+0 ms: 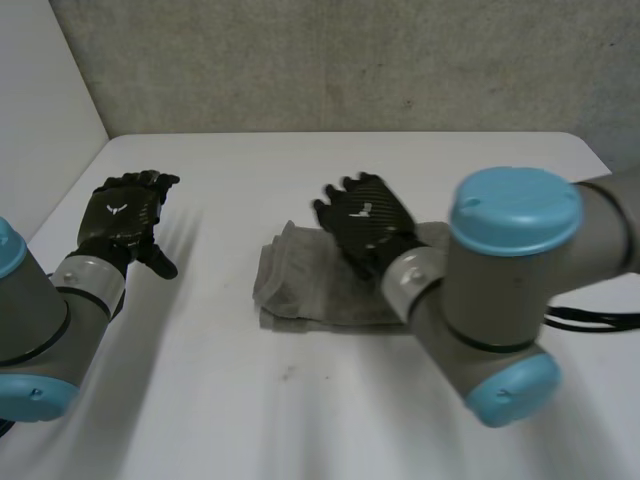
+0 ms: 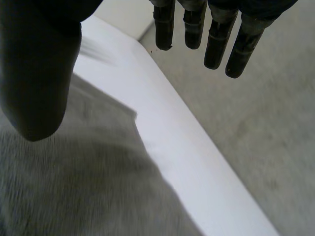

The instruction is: Fold the towel.

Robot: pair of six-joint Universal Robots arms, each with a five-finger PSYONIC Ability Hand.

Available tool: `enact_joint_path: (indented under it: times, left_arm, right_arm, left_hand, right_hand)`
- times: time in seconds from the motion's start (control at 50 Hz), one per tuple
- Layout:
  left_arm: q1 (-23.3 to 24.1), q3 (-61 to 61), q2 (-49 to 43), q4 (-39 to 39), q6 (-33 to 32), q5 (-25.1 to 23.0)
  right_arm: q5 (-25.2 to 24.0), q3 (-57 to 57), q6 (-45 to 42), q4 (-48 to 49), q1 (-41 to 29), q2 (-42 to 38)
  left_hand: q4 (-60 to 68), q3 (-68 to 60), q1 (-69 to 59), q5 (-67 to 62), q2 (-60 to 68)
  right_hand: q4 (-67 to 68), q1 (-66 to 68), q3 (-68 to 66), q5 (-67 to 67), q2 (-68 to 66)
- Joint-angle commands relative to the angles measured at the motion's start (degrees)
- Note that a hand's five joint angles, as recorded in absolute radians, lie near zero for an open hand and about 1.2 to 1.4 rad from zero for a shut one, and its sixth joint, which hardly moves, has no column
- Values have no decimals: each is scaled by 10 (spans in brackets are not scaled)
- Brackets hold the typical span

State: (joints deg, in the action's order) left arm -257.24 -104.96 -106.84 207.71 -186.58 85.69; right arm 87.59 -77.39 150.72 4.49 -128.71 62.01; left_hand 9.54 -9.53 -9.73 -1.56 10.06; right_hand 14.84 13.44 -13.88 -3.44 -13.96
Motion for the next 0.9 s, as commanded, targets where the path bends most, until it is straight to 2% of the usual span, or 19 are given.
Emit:
enact_joint_path:
  times: [0.02, 0.06, 0.14, 0.18, 0.2, 0.22, 0.24, 0.28, 0.3, 0.32, 0.46, 0.52, 0.56, 0.64, 0.74, 0.78, 0.86, 0.88, 0.9]
  left_arm:
    - [2, -3, 0, 6, -1, 0]
    - [8, -3, -1, 6, -1, 0]
    - [11, -3, -3, 6, -2, 1]
    - [12, -4, -3, 6, -2, 1]
    - [14, -4, -4, 6, -2, 1]
    - [17, -4, -4, 6, -3, 1]
    - [17, -4, -4, 6, -3, 1]
    - [21, -6, -3, 6, -3, 2]
    - [21, -6, -3, 6, -3, 2]
    - [21, -7, -1, 6, -3, 2]
    - [25, 15, 11, -6, 5, 2]
    - [28, 34, 25, -11, 8, 1]
    - [36, 60, 43, -19, 10, 2]
    - [48, 88, 48, -32, 17, 3]
    - [62, 129, 49, -47, 53, 7]
    - [65, 147, 48, -51, 79, 8]
    - [71, 160, 47, -52, 96, 7]
    - [78, 166, 44, -52, 100, 8]
    - [78, 166, 44, -52, 100, 8]
  right_arm:
    - [0, -88, 9, -3, 79, 19]
    - [0, -123, 9, 3, 121, 20]
    - [-9, -146, 7, 5, 158, 16]
    - [-29, -164, 6, 13, 181, 7]
    - [-29, -164, 6, 13, 181, 7]
    - [-38, -169, 5, 23, 188, 1]
    - [-38, -169, 5, 23, 188, 1]
    - [-41, -169, 4, 43, 196, -10]
    - [-41, -169, 4, 43, 196, -10]
    - [-40, -163, 1, 50, 196, -12]
    - [-30, -87, -39, 52, 183, -11]
    - [-29, -33, -78, 50, 143, -16]
    - [-41, 31, -128, 49, 63, -41]
    - [-50, 99, -189, 42, -3, -83]
    - [-99, 170, -250, 4, -58, -150]
    - [-142, 197, -257, -29, -85, -194]
    - [-143, 216, -254, -51, -95, -222]
    - [-131, 219, -251, -53, -95, -223]
    - [-131, 219, -251, -53, -95, -223]
  left_hand:
    - [7, -7, -5, 13, 2]
    - [5, -5, -3, 15, 0]
    - [7, -7, -5, 13, 2]
    - [7, -7, -5, 13, 2]
    - [7, -7, -5, 13, 2]
    - [5, -5, -3, 15, 0]
    - [5, -5, -3, 15, 0]
    - [5, -5, -3, 15, 0]
    - [5, -5, -3, 15, 0]
    - [5, -5, -3, 15, 0]
    - [5, -5, -3, 15, 0]
    - [5, -5, -3, 15, 0]
    - [5, -5, -3, 15, 0]
    - [5, -5, -3, 15, 0]
    - [5, -5, -3, 15, 0]
    - [5, -5, -3, 15, 0]
    - [5, -5, -3, 15, 0]
    - [5, -5, -3, 15, 0]
    - [5, -5, -3, 15, 0]
  right_hand:
    - [-48, -34, 39, 34, 40]
    - [-48, -34, 39, 34, 40]
    - [-39, -25, 30, 25, 30]
    - [130, 144, -139, -144, -139]
    - [131, 145, -140, -145, -140]
    - [249, 263, -259, -263, -258]
    - [250, 264, -260, -264, -259]
    - [520, 534, -529, -534, -528]
    - [521, 535, -531, -535, -530]
    - [646, 660, -655, -660, -655]
    - [652, 666, -661, -666, -660]
    - [652, 666, -661, -666, -660]
    - [652, 666, -661, -666, -660]
    - [652, 666, -661, -666, -660]
    - [652, 666, -661, -666, -660]
    - [652, 666, -661, -666, -660]
    - [652, 666, -661, -666, -660]
    - [506, 520, -515, -520, -514]
    - [504, 518, -514, -518, -513]
